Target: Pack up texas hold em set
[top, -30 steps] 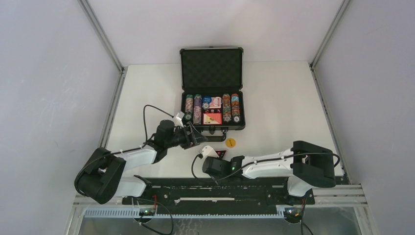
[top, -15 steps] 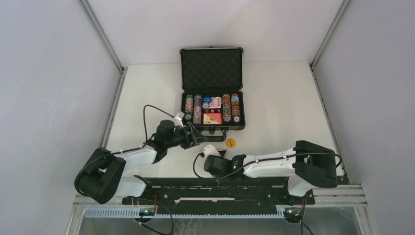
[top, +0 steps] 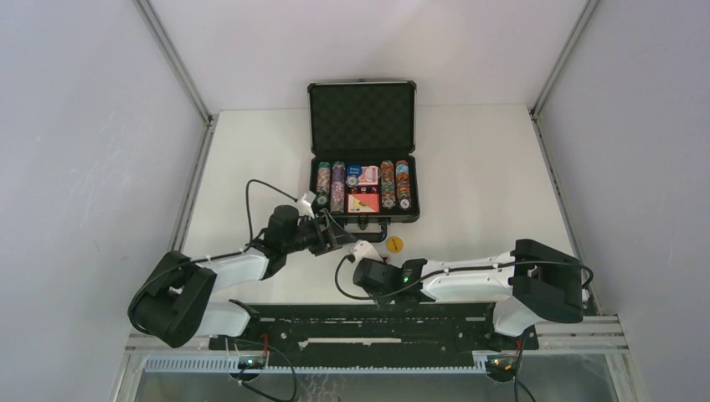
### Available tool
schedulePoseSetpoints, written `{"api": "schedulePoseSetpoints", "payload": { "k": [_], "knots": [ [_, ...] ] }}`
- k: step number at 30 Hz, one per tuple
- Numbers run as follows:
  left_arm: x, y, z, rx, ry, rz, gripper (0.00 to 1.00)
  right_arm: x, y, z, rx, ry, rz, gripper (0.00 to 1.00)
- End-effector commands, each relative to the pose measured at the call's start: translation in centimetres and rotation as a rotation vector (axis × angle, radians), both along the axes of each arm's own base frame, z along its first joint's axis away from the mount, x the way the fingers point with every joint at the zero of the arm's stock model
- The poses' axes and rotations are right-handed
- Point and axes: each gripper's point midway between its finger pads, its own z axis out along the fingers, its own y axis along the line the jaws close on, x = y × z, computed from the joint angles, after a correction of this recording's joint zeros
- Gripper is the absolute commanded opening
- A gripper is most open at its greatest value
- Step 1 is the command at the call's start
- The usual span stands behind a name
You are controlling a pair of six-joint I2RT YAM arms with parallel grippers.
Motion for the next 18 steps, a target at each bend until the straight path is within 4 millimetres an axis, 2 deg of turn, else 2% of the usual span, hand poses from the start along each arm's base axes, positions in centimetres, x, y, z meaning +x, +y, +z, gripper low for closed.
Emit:
{"api": "schedulePoseSetpoints", "payload": {
  "k": [1,18],
  "knots": [
    [0.0,-0.3,0.4,-0.026,-0.012,-0.018,0.73,1.0,0.2,2.0,0.040,-0.049,-0.007,0.21],
    [-0.4,-1.0,1.0,-0.078,-0.012,-0.057,0.75,3.2,-0.1,4.5,0.075,-0.106,-0.026,0.21]
  ]
}}
